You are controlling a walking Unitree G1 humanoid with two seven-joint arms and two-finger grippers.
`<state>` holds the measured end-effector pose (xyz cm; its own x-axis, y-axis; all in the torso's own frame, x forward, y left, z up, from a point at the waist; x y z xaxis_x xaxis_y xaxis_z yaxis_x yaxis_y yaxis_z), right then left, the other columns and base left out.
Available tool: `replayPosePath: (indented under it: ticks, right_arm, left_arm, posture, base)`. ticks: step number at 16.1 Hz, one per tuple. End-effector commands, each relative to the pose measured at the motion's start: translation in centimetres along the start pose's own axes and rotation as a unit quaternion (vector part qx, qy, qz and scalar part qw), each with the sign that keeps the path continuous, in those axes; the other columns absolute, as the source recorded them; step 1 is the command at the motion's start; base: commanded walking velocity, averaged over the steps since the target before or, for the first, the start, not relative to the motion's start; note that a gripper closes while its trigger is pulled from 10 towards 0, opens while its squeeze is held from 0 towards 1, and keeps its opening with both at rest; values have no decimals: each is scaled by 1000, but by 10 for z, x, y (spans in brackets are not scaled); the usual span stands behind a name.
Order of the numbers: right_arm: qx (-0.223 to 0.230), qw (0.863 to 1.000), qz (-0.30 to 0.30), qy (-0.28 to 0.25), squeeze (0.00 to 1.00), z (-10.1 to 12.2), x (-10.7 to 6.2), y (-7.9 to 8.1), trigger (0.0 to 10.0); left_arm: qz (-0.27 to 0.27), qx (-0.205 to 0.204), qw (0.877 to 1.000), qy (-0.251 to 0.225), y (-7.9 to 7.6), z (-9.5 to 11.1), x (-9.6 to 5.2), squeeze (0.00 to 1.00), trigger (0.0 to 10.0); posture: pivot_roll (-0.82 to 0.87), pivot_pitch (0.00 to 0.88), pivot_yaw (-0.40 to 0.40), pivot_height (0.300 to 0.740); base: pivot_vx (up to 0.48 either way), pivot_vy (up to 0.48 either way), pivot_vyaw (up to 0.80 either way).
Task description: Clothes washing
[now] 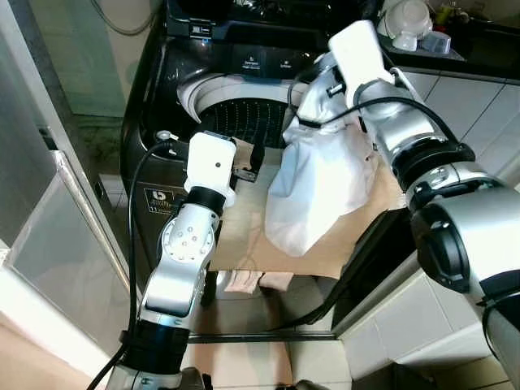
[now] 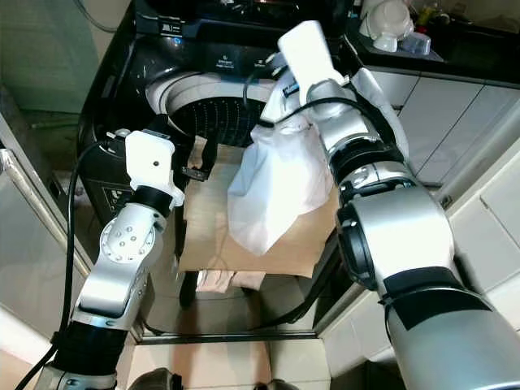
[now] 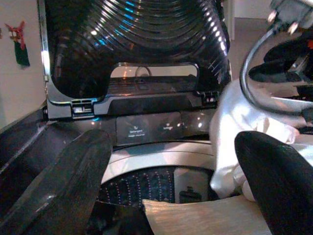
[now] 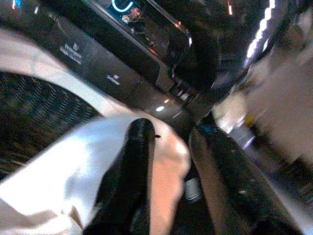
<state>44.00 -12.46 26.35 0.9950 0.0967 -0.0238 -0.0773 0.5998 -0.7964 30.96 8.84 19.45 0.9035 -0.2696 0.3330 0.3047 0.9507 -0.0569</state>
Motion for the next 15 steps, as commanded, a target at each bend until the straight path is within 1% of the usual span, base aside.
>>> replayPosePath:
  ticks: [1, 2, 3, 4, 5, 6, 7, 8, 9, 10, 11, 12, 13, 14, 15]
  right_arm:
    - [-33, 999, -11, -5, 1000, -5, -1, -4, 10000]
    - [-52, 999, -8, -2, 1000, -9, -1, -1, 10000]
    - [-97, 995, -12, 0, 1000, -13, -2, -1, 10000]
    - [-132, 991, -19, -2, 1000, -14, -2, -3, 10000]
    - [-147, 989, -30, -7, 1000, -14, -3, -7, 10000]
    - [-107, 994, -34, -10, 1000, -13, -3, -11, 10000]
    - [-86, 996, -34, -13, 1000, -12, -3, -13, 10000]
    - [-57, 997, -42, -25, 1000, -11, -3, -19, 10000]
    - [4, 998, -53, -45, 1000, -6, -4, -26, 10000]
    - [27, 996, -66, -58, 1000, -4, -5, -31, 10000]
    - [67, 988, -95, -105, 0, 4, -8, -42, 10000]
    - [127, 973, -113, -156, 0, 6, -14, -48, 10000]
    - [157, 965, -118, -173, 0, 4, -17, -48, 10000]
    - [177, 952, -139, -206, 0, -3, -26, -46, 10000]
    - [200, 934, -186, -232, 0, -19, -45, -43, 10000]
  left_arm:
    - [-5, -2, 1000, 4, -4, -1, 1, 0, 10000]
    - [-5, -2, 1000, 5, -5, -1, 1, 0, 10000]
    - [-6, -2, 1000, 5, -5, -1, 2, 0, 10000]
    - [-6, -2, 1000, 5, -4, -1, 2, 0, 10000]
    - [-7, -3, 1000, 5, -5, -1, 1, 0, 10000]
    - [-8, -3, 1000, 5, -6, -1, 2, 0, 10000]
    - [-8, -3, 1000, 5, -6, -1, 2, 0, 10000]
    - [-8, -3, 1000, 6, -6, -1, 1, 0, 10000]
    - [-7, -3, 1000, 7, -6, -2, 1, 0, 10000]
    - [-6, -3, 1000, 7, -5, -2, 0, 0, 10000]
    - [-5, -3, 1000, 9, -5, -2, -1, 0, 10000]
    - [-4, -3, 1000, 9, -5, -3, -1, 0, 10000]
    - [-3, -3, 1000, 10, -5, -3, -1, 0, 10000]
    - [0, -1, 1000, 12, -4, -4, -2, 0, 10000]
    - [1, 4, 1000, 17, -3, -6, -3, 0, 10000]
  posture:
    - [56, 0, -134, 740]
    - [56, 0, -136, 740]
    - [57, 0, -135, 740]
    - [57, 0, -135, 740]
    - [54, 0, -134, 740]
    - [52, 0, -134, 740]
    - [52, 0, -135, 740]
    - [52, 0, -137, 740]
    - [53, 0, -138, 740]
    - [52, 0, -138, 740]
    - [47, 0, -138, 740]
    - [38, 0, -140, 740]
    - [38, 0, -140, 740]
    - [32, 0, -140, 740]
    - [23, 0, -137, 740]
  base:
    - [0, 0, 0]
    - [0, 0, 0]
    - [0, 0, 0]
    - [0, 0, 0]
    - [0, 0, 0]
    - [0, 0, 0]
    - [0, 0, 0]
    - [0, 0, 0]
    - [0, 0, 0]
    - [0, 0, 0]
    - [0, 0, 0]
    - [0, 0, 0]
    - [0, 0, 0]
    - [0, 0, 0]
    - [0, 0, 0]
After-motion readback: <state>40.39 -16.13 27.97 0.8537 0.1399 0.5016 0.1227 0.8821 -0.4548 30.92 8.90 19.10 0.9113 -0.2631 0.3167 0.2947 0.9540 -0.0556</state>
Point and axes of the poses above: a point about 5 cm out from each wrist's last joint towards the gripper, its own x axis pointing out of the wrist towards the gripper, its own z axis along the axis of the wrist's last joint, y = z × x, the point moved 1 cm from there along x, pointing out of the wrist towards the gripper, and after that the axes turned 14 degrees about -x, right-handed, at the moved point
